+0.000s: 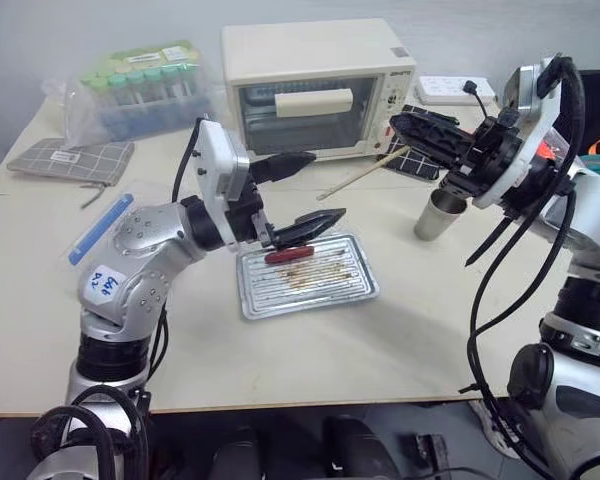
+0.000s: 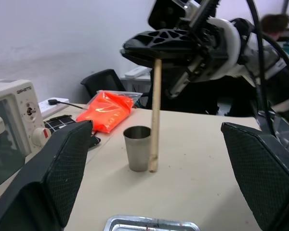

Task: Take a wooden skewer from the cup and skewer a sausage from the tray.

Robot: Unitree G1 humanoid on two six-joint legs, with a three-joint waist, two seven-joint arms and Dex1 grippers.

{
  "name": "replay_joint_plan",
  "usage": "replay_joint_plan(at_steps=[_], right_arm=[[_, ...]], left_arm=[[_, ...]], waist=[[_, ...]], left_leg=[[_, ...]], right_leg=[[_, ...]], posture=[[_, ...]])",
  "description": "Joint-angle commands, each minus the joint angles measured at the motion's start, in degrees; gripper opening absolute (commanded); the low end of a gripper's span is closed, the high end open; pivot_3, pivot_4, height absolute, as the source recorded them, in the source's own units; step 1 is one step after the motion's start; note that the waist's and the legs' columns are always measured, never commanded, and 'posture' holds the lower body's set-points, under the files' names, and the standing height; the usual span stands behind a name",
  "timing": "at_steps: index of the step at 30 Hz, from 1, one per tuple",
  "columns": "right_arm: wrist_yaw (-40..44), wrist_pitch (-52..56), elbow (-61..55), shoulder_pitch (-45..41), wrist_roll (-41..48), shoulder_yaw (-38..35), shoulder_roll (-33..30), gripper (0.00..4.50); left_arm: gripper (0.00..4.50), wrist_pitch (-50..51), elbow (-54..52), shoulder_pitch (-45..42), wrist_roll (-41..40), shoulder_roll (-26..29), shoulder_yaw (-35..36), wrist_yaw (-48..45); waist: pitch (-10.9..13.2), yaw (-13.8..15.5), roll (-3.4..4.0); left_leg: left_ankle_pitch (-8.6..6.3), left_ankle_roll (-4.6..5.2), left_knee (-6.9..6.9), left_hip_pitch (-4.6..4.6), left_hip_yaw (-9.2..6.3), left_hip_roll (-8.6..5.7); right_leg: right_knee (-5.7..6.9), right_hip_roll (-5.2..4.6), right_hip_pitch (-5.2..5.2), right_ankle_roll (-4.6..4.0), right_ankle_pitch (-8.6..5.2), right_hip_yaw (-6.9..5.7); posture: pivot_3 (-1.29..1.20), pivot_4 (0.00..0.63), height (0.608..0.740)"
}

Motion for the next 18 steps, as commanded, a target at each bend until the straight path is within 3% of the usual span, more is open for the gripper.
replay_joint_plan(at_steps=[1,5,8,17,18], right_arm=[[-0.9,-2.7,-3.4,-0.1,2.2,-0.8,1.1,0.06],[-1.3,-3.7,-5.2,1.0,2.2,-0.8,2.9,0.0],[-2.5,-4.7,-6.4,1.5,2.2,-0.9,4.3,0.0],[-4.4,-6.1,-8.2,2.4,2.2,-1.0,6.1,0.0],[-4.4,-6.2,-8.3,2.5,2.2,-1.0,6.2,0.0]], left_arm=[[4.5,-2.8,0.1,-1.2,1.1,-1.7,-0.2,0.7],[4.07,-3.9,1.3,-1.9,0.4,-5.2,-0.5,1.2],[3.39,-4.1,1.7,-2.2,0.8,-6.2,-0.7,0.8],[1.26,-3.7,2.2,-2.8,1.5,-6.9,-1.7,0.8],[1.26,-3.5,2.2,-2.9,1.7,-6.8,-1.8,0.8]], waist=[[0.0,-0.1,0.0],[0.0,0.0,0.0],[0.0,0.0,0.0],[0.0,0.0,0.01],[0.0,0.0,0.01]], left_leg=[[0.0,0.0,0.0,-0.02,0.0,0.02],[0.0,0.0,0.15,-0.28,-0.04,0.06],[0.0,0.0,0.36,-0.66,-0.09,0.07],[0.0,0.0,0.37,-0.66,-0.1,0.07],[0.0,0.0,0.37,-0.66,-0.1,0.07]], right_leg=[[0.02,0.0,-0.03,0.0,0.0,0.0],[0.1,0.0,-0.25,0.0,0.0,0.0],[0.25,-0.02,-0.58,0.0,0.0,-0.02],[0.27,-0.01,-0.58,0.0,0.0,-0.04],[0.27,-0.01,-0.58,0.0,0.0,-0.03]], posture=[[0.0,0.15,0.74],[0.0,0.15,0.74],[0.0,0.15,0.74],[0.0,0.15,0.74],[0.0,0.15,0.74]])
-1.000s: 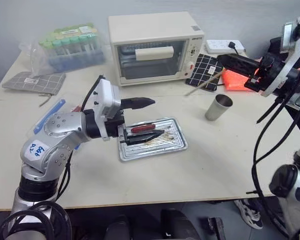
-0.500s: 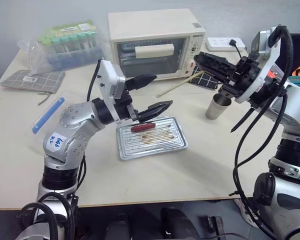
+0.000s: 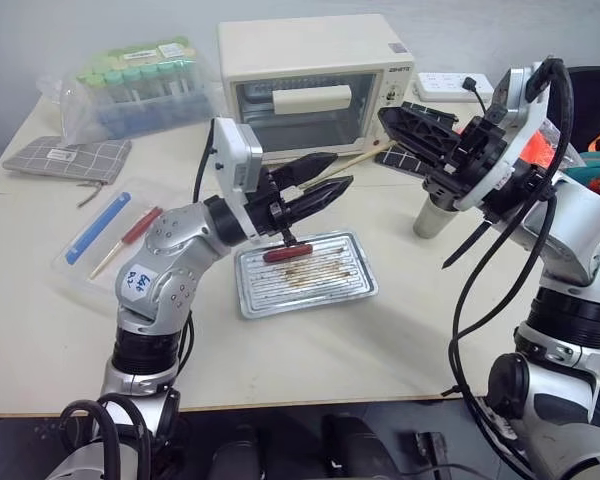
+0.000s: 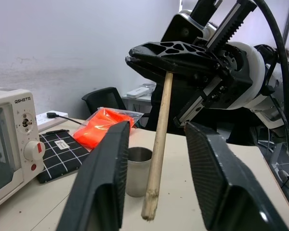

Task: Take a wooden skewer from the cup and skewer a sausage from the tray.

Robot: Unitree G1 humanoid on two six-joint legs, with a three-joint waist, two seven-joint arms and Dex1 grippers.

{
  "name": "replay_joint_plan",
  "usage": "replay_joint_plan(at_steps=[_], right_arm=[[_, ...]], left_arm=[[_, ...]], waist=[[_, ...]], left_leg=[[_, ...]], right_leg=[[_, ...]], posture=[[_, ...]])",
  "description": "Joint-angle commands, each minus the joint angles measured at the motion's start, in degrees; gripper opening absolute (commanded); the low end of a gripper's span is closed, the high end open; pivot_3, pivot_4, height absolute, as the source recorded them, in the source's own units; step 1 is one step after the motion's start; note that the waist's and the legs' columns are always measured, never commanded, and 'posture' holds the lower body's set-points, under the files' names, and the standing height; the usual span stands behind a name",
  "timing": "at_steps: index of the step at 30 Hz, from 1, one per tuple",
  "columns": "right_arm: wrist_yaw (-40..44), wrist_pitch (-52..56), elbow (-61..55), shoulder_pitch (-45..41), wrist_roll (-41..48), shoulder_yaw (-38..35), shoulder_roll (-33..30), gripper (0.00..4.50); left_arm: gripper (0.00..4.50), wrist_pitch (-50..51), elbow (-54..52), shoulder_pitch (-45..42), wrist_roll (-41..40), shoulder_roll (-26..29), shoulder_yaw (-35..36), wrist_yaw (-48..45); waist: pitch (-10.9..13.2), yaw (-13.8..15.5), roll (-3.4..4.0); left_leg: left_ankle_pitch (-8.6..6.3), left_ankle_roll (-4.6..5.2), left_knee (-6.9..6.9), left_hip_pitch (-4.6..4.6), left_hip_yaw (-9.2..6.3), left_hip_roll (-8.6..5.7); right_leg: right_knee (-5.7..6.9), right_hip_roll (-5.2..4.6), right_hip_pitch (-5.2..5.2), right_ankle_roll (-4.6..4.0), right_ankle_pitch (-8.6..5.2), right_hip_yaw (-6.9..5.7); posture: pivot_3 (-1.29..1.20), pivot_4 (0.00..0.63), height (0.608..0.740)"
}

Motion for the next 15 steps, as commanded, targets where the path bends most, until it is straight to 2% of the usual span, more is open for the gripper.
replay_joint_plan(at_steps=[1,14,15], right_arm=[[-0.2,-1.1,-3.1,0.1,1.4,-1.0,0.4,0.0],[0.2,-1.0,-3.8,0.9,1.4,-1.0,-0.1,0.0],[0.2,-1.2,-3.8,0.7,1.4,-1.1,0.0,0.0]], left_arm=[[1.26,-0.6,-1.1,-1.5,0.6,0.0,-0.6,0.0],[1.26,-0.8,-0.3,-2.6,0.1,-1.4,-0.1,0.2],[1.08,-1.0,-0.2,-2.5,0.0,-1.6,0.1,0.2]], waist=[[0.0,0.0,0.0],[0.0,0.0,0.0],[0.0,0.0,0.0]], left_leg=[[0.0,0.0,0.0,0.0,0.0,0.0],[0.0,0.0,0.01,0.0,0.0,-0.01],[0.0,0.0,0.01,0.0,0.0,-0.01]], right_leg=[[0.0,0.0,0.0,0.0,0.0,0.0],[0.0,0.0,0.0,0.0,0.0,-0.01],[0.0,0.0,0.0,0.0,0.0,-0.01]], posture=[[0.0,0.15,0.74],[0.0,0.15,0.74],[0.0,0.15,0.74]])
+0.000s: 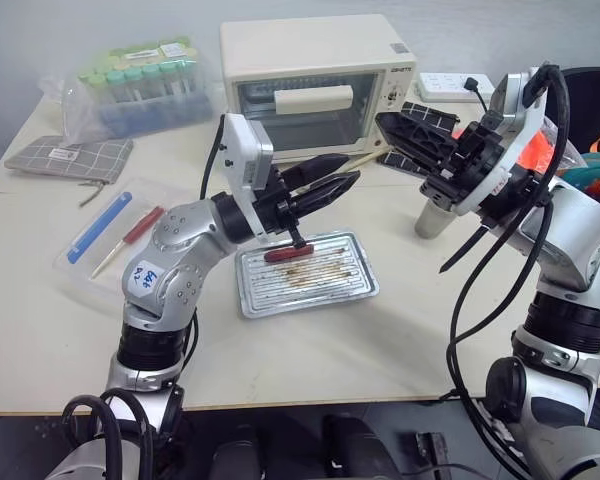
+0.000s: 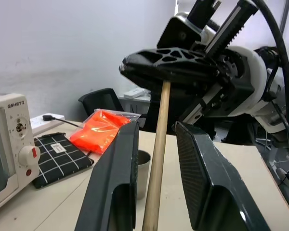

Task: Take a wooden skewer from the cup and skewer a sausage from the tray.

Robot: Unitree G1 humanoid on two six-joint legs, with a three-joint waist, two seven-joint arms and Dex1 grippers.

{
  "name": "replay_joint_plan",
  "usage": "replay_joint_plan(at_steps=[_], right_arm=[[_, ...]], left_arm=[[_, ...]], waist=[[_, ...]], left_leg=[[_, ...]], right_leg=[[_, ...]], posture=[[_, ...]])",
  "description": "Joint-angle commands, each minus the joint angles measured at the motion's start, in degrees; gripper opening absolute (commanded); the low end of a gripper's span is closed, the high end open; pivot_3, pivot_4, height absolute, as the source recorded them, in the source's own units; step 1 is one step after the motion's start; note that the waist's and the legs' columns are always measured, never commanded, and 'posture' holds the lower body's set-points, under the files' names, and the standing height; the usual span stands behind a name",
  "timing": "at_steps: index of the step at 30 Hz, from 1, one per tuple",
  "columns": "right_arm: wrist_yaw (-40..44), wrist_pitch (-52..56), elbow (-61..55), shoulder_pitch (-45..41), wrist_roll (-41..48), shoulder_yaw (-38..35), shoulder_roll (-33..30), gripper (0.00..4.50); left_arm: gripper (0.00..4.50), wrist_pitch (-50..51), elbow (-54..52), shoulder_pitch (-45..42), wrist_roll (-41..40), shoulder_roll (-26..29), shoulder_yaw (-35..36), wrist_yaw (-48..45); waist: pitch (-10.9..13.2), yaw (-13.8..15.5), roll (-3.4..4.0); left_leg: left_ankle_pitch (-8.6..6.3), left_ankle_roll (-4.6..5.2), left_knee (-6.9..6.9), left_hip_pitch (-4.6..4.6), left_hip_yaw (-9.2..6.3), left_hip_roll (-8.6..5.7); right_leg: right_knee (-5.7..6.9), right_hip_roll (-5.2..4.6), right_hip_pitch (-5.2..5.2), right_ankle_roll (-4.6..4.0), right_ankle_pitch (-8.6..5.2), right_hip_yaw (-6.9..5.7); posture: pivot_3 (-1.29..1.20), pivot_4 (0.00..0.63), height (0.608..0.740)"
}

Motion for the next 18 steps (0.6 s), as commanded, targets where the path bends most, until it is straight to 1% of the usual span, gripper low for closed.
replay_joint_plan(at_steps=[1,3,4,6,13,18], right_arm=[[0.4,-1.2,-2.0,-0.6,1.4,-1.2,-0.5,0.0],[0.4,-1.3,-2.0,-0.7,1.4,-1.4,-0.4,0.0],[0.5,-1.3,-2.1,-0.7,1.4,-1.4,-0.4,0.0],[0.6,-1.4,-2.2,-0.7,1.4,-1.4,-0.5,0.0],[1.0,-1.6,-2.5,-0.6,1.4,-1.7,-0.7,0.0],[0.8,-1.6,-2.4,-0.1,1.4,-1.6,-1.2,1.1]], left_arm=[[0.91,-1.1,-0.7,-0.7,-0.6,-0.6,0.8,0.2],[0.63,-1.1,-0.7,-0.7,-0.6,-0.8,0.9,0.1],[0.26,-1.0,-0.7,-0.7,-0.6,-0.8,0.9,0.1],[0.01,-1.0,-0.7,-0.7,-0.5,-0.8,0.9,0.0],[0.01,-1.1,-0.1,-1.2,0.5,-1.0,0.6,0.7],[0.0,-1.6,0.5,-1.6,1.2,-0.8,0.8,1.0]], waist=[[0.0,0.0,0.0],[0.0,0.0,0.0],[0.0,0.0,0.0],[0.0,0.0,0.0],[0.0,0.0,0.0],[0.0,0.0,0.0]], left_leg=[[0.0,0.0,0.0,0.0,0.0,0.0],[0.0,0.0,0.0,0.0,0.0,0.0],[0.0,0.0,0.0,0.0,0.0,0.0],[0.0,0.0,0.0,0.0,0.0,0.0],[0.0,0.0,0.01,0.0,0.0,0.0],[0.0,0.0,0.01,0.0,-0.01,0.0]], right_leg=[[0.0,0.0,0.0,0.0,0.0,0.0],[0.01,0.0,0.0,0.0,0.0,0.0],[0.01,0.0,0.0,0.0,0.0,0.0],[0.01,0.0,0.0,0.0,0.0,0.0],[0.01,0.0,0.0,0.0,0.0,0.0],[0.01,0.0,0.0,0.0,0.0,0.0]], posture=[[0.0,0.15,0.74],[0.0,0.15,0.74],[0.0,0.15,0.74],[0.0,0.15,0.74],[0.0,0.15,0.74],[0.0,0.15,0.74]])
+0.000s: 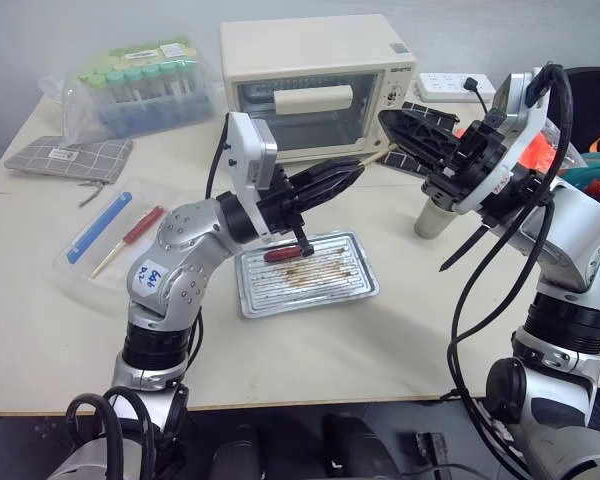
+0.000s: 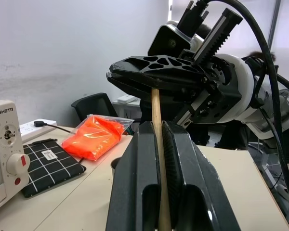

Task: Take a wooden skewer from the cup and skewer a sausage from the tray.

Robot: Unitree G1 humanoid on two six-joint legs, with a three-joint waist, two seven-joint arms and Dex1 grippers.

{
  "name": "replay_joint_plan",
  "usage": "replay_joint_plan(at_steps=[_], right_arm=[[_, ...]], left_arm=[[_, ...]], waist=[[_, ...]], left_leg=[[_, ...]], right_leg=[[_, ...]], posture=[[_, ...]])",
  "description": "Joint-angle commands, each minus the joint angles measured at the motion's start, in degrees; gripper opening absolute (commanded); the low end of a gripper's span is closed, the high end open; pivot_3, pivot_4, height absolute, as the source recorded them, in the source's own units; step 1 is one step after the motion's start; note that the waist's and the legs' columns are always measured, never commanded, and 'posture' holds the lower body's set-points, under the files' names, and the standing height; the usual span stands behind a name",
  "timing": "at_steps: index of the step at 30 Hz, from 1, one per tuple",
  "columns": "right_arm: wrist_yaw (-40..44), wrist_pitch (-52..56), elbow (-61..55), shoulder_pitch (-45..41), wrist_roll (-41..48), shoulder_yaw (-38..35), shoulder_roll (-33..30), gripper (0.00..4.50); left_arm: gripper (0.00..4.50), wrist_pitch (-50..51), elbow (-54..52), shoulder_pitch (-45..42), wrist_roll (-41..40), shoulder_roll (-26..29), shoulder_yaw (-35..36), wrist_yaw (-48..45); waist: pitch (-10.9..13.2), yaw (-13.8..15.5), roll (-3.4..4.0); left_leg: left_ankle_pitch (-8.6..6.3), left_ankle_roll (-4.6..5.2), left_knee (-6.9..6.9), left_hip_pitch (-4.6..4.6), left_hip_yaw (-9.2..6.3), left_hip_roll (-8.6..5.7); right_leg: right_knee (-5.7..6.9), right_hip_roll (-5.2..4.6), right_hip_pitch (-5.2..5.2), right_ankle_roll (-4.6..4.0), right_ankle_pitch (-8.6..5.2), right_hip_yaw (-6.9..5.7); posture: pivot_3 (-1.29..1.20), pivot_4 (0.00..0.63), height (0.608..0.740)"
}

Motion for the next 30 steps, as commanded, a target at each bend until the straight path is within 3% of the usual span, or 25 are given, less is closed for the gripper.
replay_joint_plan(at_steps=[1,3,10,13,18,22,27,30], right_arm=[[0.7,-0.5,-2.3,-0.1,1.4,-1.4,-1.4,1.26],[0.8,-0.2,-1.6,-0.1,1.4,-1.0,-3.6,1.8],[7.7,3.6,3.9,-2.8,-1.0,3.3,-14.7,1.8],[16.5,5.9,3.1,-4.3,-9.4,6.8,-18.6,1.8],[44.3,-1.4,-3.6,-6.1,-40.0,23.7,-26.2,1.8],[62.1,-21.1,3.0,-10.7,-69.3,43.7,-23.0,1.98],[71.0,-36.6,15.6,-13.9,-86.9,52.2,-13.4,3.03],[75.0,-42.4,22.8,-14.8,-93.1,54.5,-7.6,3.03]], left_arm=[[0.0,-1.5,-0.1,-1.1,0.8,0.2,0.9,0.7],[0.0,-1.4,-0.2,-0.6,0.9,1.3,1.5,0.5],[0.0,0.1,-2.7,4.5,0.9,9.1,5.1,-1.4],[0.0,0.8,-4.2,6.9,0.1,12.8,6.8,-2.0],[0.0,5.1,-8.4,13.7,-3.6,23.1,14.2,-5.7],[0.0,9.7,-12.0,21.3,-6.6,32.1,23.1,-8.8],[0.0,11.5,-15.9,29.7,-7.9,34.9,30.5,-8.3],[0.0,12.1,-18.5,32.8,-8.7,34.6,32.8,-7.0]], waist=[[0.0,0.0,0.0],[0.0,0.0,0.0],[0.0,-0.3,0.0],[0.0,-0.7,0.0],[0.0,-1.1,0.05],[0.0,-1.6,0.05],[0.0,-1.3,0.05],[0.0,-1.2,0.04]], left_leg=[[0.0,0.0,0.0,0.0,0.0,0.0],[0.0,0.0,0.0,0.0,0.0,0.0],[0.0,0.0,0.0,0.01,0.01,0.0],[0.0,0.0,-0.05,0.01,0.01,0.04],[0.0,0.0,-0.09,0.01,-0.09,0.06],[0.0,0.0,-0.02,0.01,-0.07,0.03],[0.0,0.0,-0.04,0.02,-0.08,0.0],[0.0,0.0,0.0,0.0,-0.09,-0.03]], right_leg=[[0.0,0.0,0.0,0.0,0.0,0.0],[0.0,0.0,0.0,0.0,0.0,0.0],[0.0,0.01,0.0,0.0,0.0,0.0],[0.0,0.05,-0.05,-0.01,-0.01,0.03],[-0.05,0.02,-0.05,-0.03,-0.02,0.03],[-0.05,0.01,-0.06,-0.03,-0.02,-0.02],[-0.03,-0.03,-0.06,-0.06,-0.03,-0.13],[0.02,-0.11,-0.07,-0.07,-0.04,-0.2]], posture=[[0.0,0.15,0.74],[0.0,0.15,0.74],[0.0,0.15,0.74],[0.0,0.15,0.74],[0.0,0.15,0.74],[0.0,0.15,0.74],[0.0,0.15,0.74],[0.0,0.15,0.74]])
